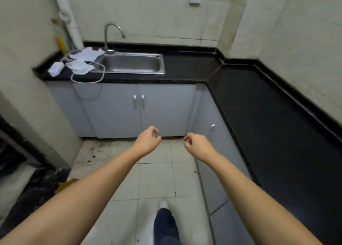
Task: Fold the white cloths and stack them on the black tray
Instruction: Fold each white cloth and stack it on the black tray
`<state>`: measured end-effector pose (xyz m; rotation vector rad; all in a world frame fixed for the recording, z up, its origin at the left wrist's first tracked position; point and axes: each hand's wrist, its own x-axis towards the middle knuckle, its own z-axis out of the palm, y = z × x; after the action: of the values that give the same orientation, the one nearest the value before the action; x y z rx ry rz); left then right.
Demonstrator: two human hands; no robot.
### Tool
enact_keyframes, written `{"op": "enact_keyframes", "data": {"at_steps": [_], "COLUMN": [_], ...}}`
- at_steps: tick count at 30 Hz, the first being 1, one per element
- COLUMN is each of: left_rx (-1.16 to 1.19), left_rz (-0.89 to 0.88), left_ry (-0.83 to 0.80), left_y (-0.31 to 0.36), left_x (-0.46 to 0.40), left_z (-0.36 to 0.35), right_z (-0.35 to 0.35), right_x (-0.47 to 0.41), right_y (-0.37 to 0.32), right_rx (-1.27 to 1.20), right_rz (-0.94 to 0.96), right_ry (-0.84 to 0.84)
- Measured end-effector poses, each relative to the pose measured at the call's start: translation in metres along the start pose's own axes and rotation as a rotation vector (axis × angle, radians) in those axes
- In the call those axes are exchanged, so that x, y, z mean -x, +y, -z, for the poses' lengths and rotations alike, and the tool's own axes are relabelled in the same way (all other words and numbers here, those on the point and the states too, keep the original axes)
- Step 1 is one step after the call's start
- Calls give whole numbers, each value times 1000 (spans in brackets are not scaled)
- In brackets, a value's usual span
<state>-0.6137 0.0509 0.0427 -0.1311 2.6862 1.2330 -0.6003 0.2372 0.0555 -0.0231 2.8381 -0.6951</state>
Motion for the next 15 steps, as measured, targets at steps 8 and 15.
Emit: {"op": "enact_keyframes", "data": {"at_steps": [8, 15], "left_rx": [101, 155], "left_rz": [152, 220], "left_ry": [181, 304], "left_y": [-47, -67], "left_x": [-127, -237], "left_z": [87, 162], "right_z": [-9, 1], "right_x": [-177, -321], "right_y": [-95, -164], "right_rx": [24, 60], "right_rz": [246, 380], "right_ry": [-138, -198]}}
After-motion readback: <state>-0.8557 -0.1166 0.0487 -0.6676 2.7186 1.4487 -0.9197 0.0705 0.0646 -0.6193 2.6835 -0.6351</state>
